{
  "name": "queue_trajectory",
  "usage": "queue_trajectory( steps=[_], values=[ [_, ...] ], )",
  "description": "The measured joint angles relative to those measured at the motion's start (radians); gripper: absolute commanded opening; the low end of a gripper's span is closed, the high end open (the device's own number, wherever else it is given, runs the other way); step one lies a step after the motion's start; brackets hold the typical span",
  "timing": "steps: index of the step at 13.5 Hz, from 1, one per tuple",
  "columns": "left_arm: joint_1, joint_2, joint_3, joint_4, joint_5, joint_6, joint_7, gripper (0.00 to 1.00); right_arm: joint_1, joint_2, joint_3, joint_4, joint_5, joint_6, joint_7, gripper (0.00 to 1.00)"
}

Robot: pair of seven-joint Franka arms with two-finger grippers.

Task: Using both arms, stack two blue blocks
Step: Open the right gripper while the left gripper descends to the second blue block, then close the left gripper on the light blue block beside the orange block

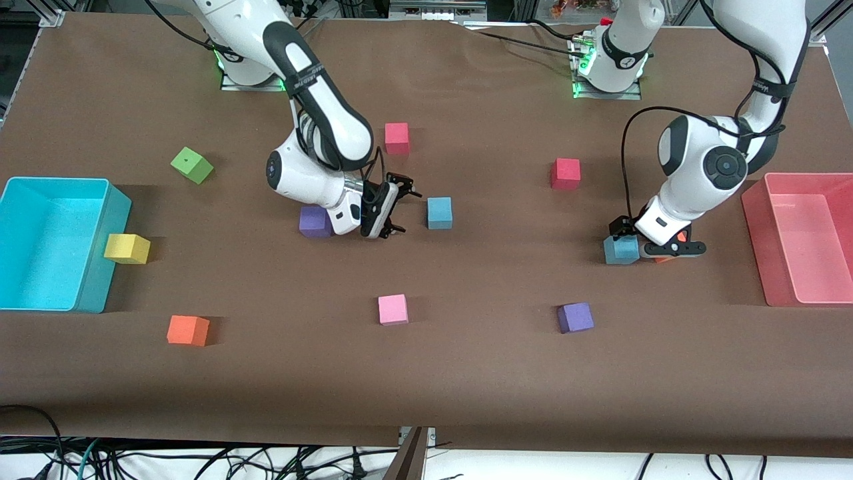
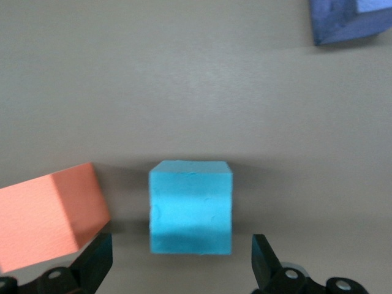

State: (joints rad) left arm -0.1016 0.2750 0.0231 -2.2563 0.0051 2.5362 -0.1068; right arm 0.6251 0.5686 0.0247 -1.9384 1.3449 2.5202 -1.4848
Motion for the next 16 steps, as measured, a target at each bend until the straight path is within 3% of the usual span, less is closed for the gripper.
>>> queue_trajectory(
  steps=[4, 8, 16],
  values=[
    [-0.029, 0.057, 0.000, 0.000, 0.000, 0.066, 0.000, 1.00, -0.002, 0.030, 0.001, 0.000, 0.068, 0.001, -0.199, 1.00],
    [-0.029, 0.063, 0.002, 0.001, 0.000, 0.074, 0.006, 1.00, -0.001, 0.049, 0.020, 0.000, 0.209, 0.000, -0.412, 1.00],
    [-0.029, 0.063, 0.013, 0.001, 0.000, 0.076, 0.009, 1.00, -0.001, 0.058, 0.039, -0.002, 0.218, -0.007, -0.501, 1.00]
  ],
)
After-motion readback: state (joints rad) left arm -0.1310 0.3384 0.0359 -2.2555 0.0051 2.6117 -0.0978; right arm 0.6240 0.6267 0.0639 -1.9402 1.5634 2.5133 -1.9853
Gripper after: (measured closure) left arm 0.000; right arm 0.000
